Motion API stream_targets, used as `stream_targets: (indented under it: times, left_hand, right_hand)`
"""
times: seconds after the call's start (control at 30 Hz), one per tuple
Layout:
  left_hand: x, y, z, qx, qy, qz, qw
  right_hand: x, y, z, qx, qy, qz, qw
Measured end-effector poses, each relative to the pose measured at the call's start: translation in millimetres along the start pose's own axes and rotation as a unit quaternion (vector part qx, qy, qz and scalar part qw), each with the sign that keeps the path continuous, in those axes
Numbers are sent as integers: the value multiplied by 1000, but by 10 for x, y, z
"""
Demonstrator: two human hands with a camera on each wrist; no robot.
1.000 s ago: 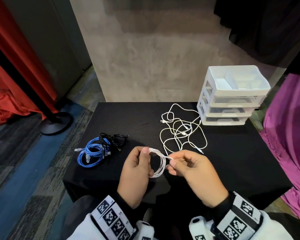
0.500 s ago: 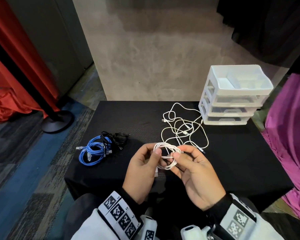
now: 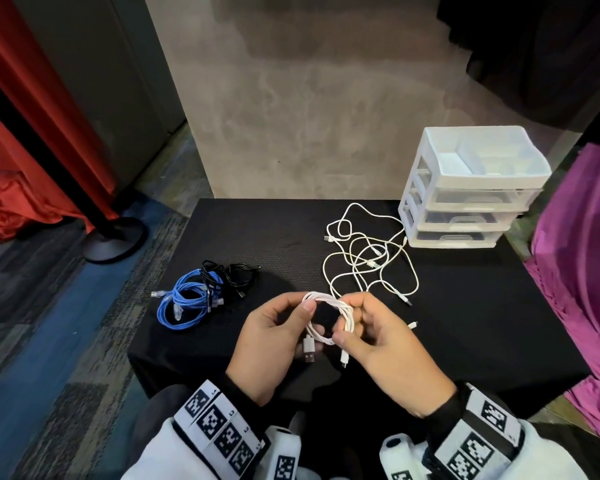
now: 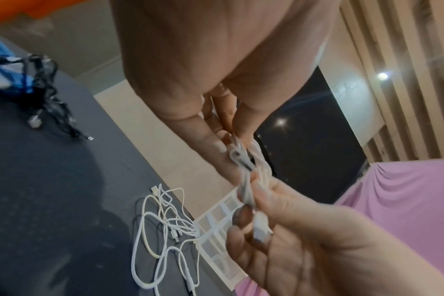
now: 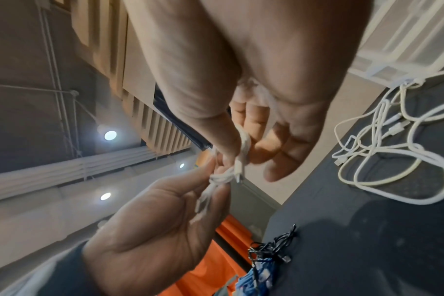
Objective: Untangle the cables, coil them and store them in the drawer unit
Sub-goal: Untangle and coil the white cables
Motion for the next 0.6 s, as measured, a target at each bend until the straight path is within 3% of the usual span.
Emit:
stream_targets:
  times: [0.17, 0.3, 0.37, 0.5, 0.6]
  left_hand:
    - [106, 18, 212, 53, -51, -19, 997]
    - [190, 57, 471, 114, -83, -5, 990]
    - [242, 82, 580, 127, -80, -3, 989]
    - [558, 265, 683, 118, -8, -88, 989]
    - [1059, 522, 741, 117, 8, -187, 975]
  right_hand:
    - [-11, 80, -278, -75, 73, 18, 994]
    - [-152, 87, -315, -90, 125, 78, 985]
    - [-153, 126, -439, -102, 128, 68, 984]
    - [-125, 247, -815, -118, 31, 54, 991]
    - [172, 339, -1016, -108, -86, -8, 990]
Point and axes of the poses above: each hand's wrist, its own y-axis towards the middle knuckle, its own x-axis out of the back of the hand, z = x × y, the point moved 10 cm from there along y, towards the middle knuckle, and after that the axes turned 6 degrees about y, right-handed, at the moved point
